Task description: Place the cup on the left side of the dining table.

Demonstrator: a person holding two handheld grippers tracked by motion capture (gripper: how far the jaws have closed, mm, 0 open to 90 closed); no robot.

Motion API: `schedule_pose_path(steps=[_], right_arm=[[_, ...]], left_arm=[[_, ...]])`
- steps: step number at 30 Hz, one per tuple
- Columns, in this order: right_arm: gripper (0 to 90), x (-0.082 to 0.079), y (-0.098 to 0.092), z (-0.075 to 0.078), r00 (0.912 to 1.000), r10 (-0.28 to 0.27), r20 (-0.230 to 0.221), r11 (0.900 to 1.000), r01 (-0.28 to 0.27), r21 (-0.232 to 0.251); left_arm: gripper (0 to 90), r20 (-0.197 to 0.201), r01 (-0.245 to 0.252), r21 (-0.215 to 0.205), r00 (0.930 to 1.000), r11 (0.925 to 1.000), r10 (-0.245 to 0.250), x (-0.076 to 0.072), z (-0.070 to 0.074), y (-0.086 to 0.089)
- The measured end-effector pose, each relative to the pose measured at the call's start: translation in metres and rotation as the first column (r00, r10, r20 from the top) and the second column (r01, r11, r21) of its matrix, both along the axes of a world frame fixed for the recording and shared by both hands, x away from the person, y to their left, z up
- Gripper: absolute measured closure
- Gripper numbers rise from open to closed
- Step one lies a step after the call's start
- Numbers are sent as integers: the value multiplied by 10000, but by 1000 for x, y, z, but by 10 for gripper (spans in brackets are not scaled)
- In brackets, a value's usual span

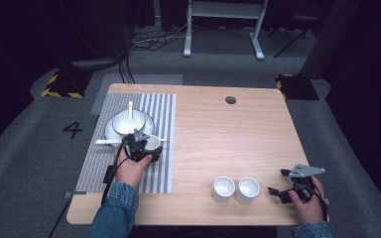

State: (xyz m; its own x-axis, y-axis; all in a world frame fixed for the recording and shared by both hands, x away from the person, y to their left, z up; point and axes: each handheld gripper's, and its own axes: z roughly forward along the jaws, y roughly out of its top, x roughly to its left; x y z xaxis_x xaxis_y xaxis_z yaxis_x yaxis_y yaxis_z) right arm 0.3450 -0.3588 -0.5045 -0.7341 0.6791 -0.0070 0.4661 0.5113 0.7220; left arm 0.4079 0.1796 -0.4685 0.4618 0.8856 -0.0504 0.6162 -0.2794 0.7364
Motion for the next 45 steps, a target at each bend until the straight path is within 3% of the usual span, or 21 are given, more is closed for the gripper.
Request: schedule_pose_path(steps=[9,13,18,26,29,34,39,45], right_arm=[[68,0,0,0,10000,0,1,10000,0,-2],[68,0,0,0,10000,-5,10,10000,5,-3],[68,0,0,0,10000,-5,11,10000,5,-5],[68,0,0,0,10000,-6,17,10000,6,-7],[68,0,0,0,10000,-4,17,10000,4,-6],[68,0,0,0,10000,0,18,10000,0,-6],[68,0,0,0,10000,-7,27,10000,7,-10],[68,0,0,0,10000,-2,-4,10000,2,-1]], left_arm=[[265,63,95,193,9999,9998,-97,-1,-3,-3],[265,263,-11,-117,9997,9999,15,-4,-7,0],[263,201,-61,-235,9998,9997,65,-7,-8,2],[247,304,-126,159,9995,9998,122,-9,-8,-1],[246,201,-333,202,9993,9992,329,-10,-6,-3],[234,420,-418,308,9983,9987,405,-13,0,-4],[224,670,-560,568,9964,9968,522,-25,14,-2],[233,882,-440,360,9953,9984,406,-43,26,5]])
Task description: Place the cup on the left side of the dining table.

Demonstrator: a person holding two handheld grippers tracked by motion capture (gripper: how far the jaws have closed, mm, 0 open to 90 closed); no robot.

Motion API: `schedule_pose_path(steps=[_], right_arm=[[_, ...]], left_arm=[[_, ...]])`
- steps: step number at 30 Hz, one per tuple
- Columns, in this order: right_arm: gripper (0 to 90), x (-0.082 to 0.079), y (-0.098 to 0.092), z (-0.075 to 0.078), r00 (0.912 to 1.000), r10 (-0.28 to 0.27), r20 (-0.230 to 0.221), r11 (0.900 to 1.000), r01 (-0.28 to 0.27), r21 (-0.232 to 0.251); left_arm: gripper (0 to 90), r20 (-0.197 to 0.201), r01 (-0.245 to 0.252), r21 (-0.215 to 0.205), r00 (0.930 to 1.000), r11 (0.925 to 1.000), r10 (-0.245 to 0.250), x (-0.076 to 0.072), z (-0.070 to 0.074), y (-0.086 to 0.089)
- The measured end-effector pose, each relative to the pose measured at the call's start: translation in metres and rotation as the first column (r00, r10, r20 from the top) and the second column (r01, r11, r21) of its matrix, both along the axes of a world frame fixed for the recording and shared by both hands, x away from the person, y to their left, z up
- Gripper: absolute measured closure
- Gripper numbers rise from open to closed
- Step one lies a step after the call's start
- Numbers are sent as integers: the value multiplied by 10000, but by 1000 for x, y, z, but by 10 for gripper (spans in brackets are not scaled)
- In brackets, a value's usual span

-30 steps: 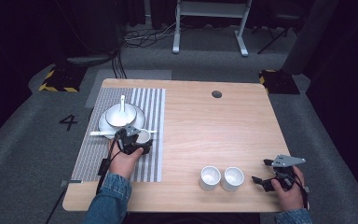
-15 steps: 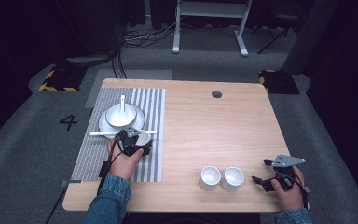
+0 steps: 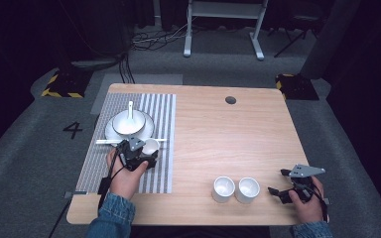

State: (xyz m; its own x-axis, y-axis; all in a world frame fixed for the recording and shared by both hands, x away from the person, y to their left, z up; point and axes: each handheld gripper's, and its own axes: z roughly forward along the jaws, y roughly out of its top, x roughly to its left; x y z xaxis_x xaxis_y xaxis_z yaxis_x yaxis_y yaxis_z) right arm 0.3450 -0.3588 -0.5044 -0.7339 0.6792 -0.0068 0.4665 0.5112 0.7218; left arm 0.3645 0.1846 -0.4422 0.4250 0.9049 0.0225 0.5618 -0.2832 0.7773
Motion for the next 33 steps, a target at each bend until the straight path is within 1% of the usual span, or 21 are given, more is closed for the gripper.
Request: schedule_pose_path(steps=[1,3,8,13,16,20,22,24,25,27,30,33], right_arm=[[67,0,0,0,10000,1,0,10000,-1,1],[68,0,0,0,10000,-12,0,10000,12,4],[67,0,0,0,10000,-8,28,10000,8,-11],[68,0,0,0,10000,-13,37,10000,13,-13],[67,0,0,0,10000,-12,32,10000,12,-12],[67,0,0,0,10000,-12,24,10000,12,-9],[66,0,0,0,10000,-14,16,10000,14,-8],[66,0,0,0,10000,-13,25,10000,13,-10],[66,0,0,0,10000,-14,27,10000,15,-13],[66,0,0,0,10000,-15,28,10000,15,-13],[66,0,0,0,10000,-19,24,10000,19,-13],[65,0,0,0,10000,-5,17,10000,5,-15]], left_arm=[[233,-56,50,-40,10000,10000,-50,-3,2,2],[232,-18,87,-113,10000,9999,-87,-7,5,5],[228,-5,313,-38,9995,9995,-313,-20,10,12],[227,-38,576,-169,9983,9982,-577,-32,15,19],[227,-10,764,-98,9971,9970,-764,-39,17,24],[224,45,920,-140,9958,9957,-919,-49,20,32],[218,59,905,-232,9959,9956,-904,-55,19,36],[219,-35,925,-238,9957,9954,-926,-62,17,41],[220,-131,948,-323,9954,9950,-953,-65,15,44],[221,-109,954,-448,9953,9944,-960,-72,14,49],[222,-74,1000,-469,9949,9939,-1004,-79,12,53],[216,-101,1257,-350,9920,9914,-1261,-84,8,55]])
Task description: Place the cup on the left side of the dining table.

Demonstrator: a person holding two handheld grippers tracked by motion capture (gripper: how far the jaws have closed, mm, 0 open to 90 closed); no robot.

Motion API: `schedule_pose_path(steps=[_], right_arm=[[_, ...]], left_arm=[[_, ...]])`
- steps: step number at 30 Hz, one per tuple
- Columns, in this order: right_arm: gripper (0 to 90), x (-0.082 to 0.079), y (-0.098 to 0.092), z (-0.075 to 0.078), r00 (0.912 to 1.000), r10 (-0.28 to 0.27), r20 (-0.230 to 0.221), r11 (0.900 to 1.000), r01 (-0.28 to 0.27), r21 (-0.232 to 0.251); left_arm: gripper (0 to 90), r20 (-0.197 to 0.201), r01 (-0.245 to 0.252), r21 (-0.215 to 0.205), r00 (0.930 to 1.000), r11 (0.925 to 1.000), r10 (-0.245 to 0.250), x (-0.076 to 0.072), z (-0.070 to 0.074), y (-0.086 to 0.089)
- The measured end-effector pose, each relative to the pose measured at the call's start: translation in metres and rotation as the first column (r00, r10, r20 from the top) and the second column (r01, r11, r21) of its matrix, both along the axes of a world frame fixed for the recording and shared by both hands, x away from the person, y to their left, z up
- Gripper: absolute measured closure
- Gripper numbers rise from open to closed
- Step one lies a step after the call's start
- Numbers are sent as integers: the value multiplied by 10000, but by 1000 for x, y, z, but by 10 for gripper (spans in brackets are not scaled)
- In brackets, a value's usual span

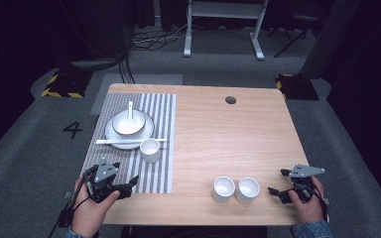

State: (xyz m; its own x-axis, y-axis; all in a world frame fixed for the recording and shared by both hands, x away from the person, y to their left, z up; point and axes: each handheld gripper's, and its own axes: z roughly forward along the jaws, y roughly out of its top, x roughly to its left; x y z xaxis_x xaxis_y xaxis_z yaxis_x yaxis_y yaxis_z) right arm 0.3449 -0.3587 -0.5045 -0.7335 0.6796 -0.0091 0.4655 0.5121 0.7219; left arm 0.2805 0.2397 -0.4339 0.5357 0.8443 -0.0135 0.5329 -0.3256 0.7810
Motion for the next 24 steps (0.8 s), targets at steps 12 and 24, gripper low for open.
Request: schedule_pose_path(steps=[12,24], right_arm=[[65,0,0,0,10000,-11,-8,10000,11,7],[65,0,0,0,10000,-12,-7,10000,12,5]], left_arm=[[156,-85,307,238,9995,9992,-305,-13,-25,15],[157,-706,-206,457,9972,9987,238,-15,-53,42]])
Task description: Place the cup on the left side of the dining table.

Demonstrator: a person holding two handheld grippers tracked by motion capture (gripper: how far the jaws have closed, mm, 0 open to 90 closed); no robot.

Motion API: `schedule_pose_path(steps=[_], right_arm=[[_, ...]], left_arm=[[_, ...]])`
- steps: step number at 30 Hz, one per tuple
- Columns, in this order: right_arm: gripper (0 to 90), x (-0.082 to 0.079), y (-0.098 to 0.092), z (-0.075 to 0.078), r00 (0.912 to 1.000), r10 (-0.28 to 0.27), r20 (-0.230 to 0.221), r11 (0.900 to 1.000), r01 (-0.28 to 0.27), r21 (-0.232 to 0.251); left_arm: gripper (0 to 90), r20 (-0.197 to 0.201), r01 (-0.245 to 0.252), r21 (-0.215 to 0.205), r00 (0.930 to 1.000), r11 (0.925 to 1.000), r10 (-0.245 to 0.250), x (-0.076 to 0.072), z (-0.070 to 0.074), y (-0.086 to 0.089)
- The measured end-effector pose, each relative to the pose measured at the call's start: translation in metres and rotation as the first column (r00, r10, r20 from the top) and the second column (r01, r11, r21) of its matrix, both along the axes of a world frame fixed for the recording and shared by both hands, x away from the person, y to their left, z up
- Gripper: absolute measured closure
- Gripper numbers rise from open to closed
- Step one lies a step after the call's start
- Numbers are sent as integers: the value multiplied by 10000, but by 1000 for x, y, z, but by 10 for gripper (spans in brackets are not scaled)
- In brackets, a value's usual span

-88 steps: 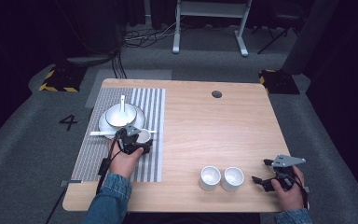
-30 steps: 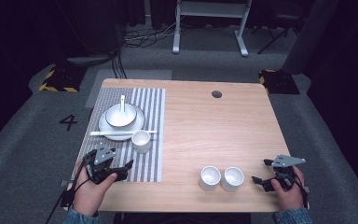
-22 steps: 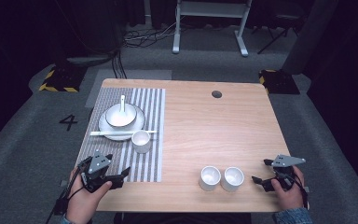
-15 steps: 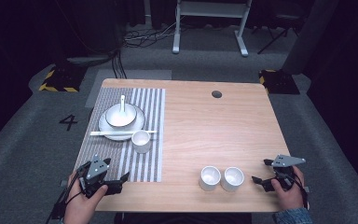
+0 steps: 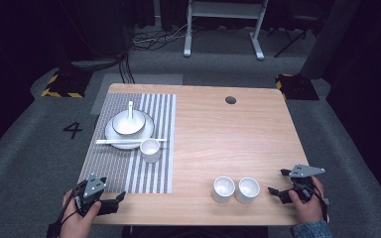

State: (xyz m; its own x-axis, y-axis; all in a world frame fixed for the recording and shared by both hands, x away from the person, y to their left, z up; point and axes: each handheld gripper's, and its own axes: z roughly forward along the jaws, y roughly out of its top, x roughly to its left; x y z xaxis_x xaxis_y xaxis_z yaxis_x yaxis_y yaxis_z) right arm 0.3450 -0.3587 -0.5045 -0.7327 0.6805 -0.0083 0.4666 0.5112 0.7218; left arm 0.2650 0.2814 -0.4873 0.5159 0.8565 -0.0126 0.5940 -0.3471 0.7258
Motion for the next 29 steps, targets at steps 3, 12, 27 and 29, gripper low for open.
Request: schedule_pose_path(steps=[3,12,27,29], right_arm=[[64,0,0,0,10000,4,3,10000,-4,1],[64,0,0,0,10000,8,7,10000,-8,-7],[64,0,0,0,10000,8,6,10000,-8,-6],[64,0,0,0,10000,10,8,10000,-10,-8]], left_arm=[[157,-123,14,74,9999,10000,-13,1,-6,2],[151,133,415,-8,9991,9991,-415,4,-23,13],[150,422,82,-351,9991,9994,-67,-2,-27,12],[150,423,79,-353,9991,9993,-64,-2,-27,12]])
